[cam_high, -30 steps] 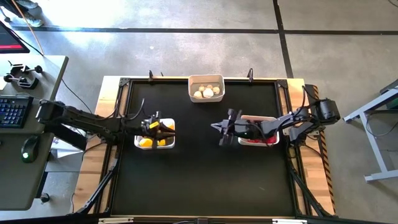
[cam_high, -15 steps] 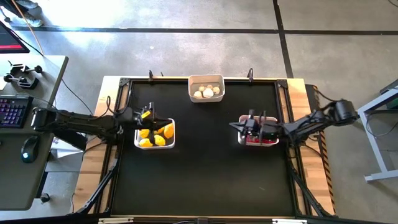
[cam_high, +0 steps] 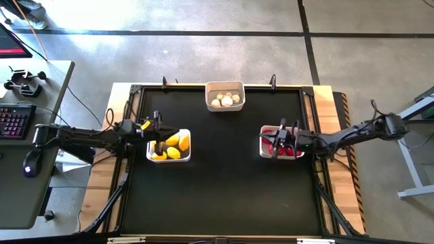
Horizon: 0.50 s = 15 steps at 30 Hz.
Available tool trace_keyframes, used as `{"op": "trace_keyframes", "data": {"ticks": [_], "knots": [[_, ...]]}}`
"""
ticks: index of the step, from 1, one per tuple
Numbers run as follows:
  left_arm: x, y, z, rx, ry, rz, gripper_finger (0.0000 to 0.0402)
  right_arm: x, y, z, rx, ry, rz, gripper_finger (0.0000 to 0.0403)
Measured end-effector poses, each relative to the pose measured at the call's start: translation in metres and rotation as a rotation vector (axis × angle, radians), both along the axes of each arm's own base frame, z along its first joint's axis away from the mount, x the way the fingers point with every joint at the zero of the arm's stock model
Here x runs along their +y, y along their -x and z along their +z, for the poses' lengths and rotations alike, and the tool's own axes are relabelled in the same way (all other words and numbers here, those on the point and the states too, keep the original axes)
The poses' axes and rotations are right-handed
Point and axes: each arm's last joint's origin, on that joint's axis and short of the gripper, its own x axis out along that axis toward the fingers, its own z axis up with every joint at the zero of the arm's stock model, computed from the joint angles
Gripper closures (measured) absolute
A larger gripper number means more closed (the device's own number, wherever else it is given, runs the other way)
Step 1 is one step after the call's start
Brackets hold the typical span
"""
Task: Sort produce into baskets
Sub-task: Return to Home Position
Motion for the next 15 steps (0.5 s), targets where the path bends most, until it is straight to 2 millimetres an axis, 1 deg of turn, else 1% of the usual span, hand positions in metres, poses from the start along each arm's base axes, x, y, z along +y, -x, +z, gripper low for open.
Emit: {"op": "trace_keyframes", "data": {"ticks": [2, 8, 15], "knots": [[0.000, 0.006, -0.003, -0.016, -0.003, 0.009, 0.0401, -0.001, 0.003, 0.001, 0.008, 0.004, -0.002, 0.0403], [-0.001, 0.017, -0.002, -0.009, -0.024, 0.036, 0.0401, -0.009, 0.009, 0.006, -0.003, -0.016, 0.031, 0.0403], [-0.001, 0.034, -0.002, -0.010, -0.043, 0.101, 0.0401, -0.019, 0.018, 0.009, 0.000, -0.021, 0.006, 0.0403]]}}
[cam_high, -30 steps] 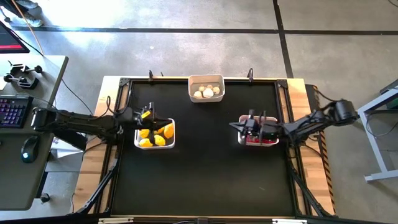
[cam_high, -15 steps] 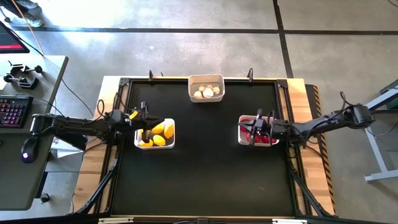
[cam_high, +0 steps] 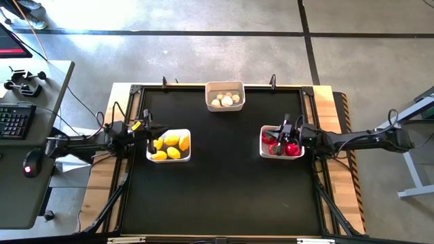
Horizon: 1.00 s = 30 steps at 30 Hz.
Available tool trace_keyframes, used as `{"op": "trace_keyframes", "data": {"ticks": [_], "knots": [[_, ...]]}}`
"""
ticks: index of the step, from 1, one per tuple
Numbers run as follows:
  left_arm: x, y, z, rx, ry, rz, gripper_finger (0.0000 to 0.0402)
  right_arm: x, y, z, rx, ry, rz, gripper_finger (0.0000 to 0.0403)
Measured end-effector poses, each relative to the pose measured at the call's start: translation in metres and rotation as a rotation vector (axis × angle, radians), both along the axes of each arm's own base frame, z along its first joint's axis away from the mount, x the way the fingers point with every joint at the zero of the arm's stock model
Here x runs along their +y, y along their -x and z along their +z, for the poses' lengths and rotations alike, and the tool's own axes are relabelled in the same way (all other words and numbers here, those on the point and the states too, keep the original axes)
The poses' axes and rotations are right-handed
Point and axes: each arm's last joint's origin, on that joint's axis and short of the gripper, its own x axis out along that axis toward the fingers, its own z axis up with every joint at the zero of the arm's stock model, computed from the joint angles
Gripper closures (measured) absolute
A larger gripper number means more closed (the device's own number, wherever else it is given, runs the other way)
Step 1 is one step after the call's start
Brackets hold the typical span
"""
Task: Sort produce into baskets
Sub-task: Return to Home Position
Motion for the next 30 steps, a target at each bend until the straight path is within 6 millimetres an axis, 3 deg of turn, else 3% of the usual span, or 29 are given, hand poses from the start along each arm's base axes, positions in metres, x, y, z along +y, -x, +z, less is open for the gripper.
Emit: {"op": "trace_keyframes", "data": {"ticks": [17, 25, 30], "knots": [[0.003, 0.007, -0.004, 0.039, -0.013, 0.126, 0.0401, 0.002, 0.027, 0.024, -0.212, 0.077, -0.003, 0.0403], [0.004, 0.007, -0.006, 0.058, -0.010, 0.177, 0.0401, 0.003, 0.038, 0.024, -0.220, 0.107, -0.020, 0.0403], [0.004, 0.007, -0.006, 0.047, 0.022, 0.184, 0.0401, -0.003, 0.039, 0.023, -0.209, 0.107, -0.132, 0.0403]]}}
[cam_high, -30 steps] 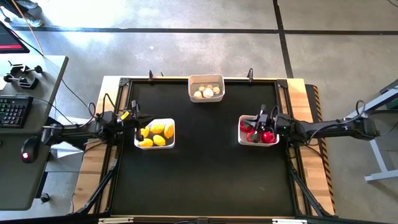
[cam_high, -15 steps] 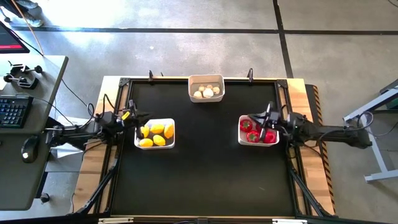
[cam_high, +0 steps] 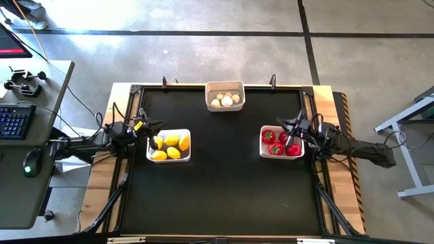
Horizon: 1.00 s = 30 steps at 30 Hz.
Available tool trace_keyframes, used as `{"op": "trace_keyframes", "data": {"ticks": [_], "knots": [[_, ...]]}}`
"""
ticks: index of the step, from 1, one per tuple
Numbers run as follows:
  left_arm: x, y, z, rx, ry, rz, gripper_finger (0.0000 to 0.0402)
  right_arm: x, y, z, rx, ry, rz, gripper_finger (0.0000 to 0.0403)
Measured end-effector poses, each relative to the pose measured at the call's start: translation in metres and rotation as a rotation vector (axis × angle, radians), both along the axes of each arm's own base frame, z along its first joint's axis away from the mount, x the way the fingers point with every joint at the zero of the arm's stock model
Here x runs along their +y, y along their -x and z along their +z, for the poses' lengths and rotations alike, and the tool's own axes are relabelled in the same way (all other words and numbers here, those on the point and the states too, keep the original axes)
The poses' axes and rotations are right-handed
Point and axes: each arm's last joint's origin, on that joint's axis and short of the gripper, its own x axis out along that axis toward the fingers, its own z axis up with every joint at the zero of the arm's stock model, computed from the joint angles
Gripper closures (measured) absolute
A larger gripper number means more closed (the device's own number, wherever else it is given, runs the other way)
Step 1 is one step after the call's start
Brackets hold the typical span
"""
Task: Sort produce into baskets
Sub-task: Return to Home Position
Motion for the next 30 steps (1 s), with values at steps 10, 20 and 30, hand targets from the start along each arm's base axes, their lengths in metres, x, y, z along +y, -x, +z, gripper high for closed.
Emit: {"op": "trace_keyframes", "data": {"ticks": [10, 20, 30], "knots": [[0.0031, -0.0005, -0.0016, 0.006, 0.037, 0.109, 0.0401, -0.0077, 0.0023, 0.0000, 0.013, 0.022, -0.089, 0.0403], [0.0037, -0.0029, -0.0047, 0.065, 0.005, 0.126, 0.0401, -0.0077, 0.0023, 0.0000, 0.012, 0.022, -0.088, 0.0403], [0.0038, -0.0032, -0.0050, 0.069, 0.004, 0.126, 0.0401, -0.0077, 0.0022, -0.0001, 0.012, 0.022, -0.088, 0.0403]]}}
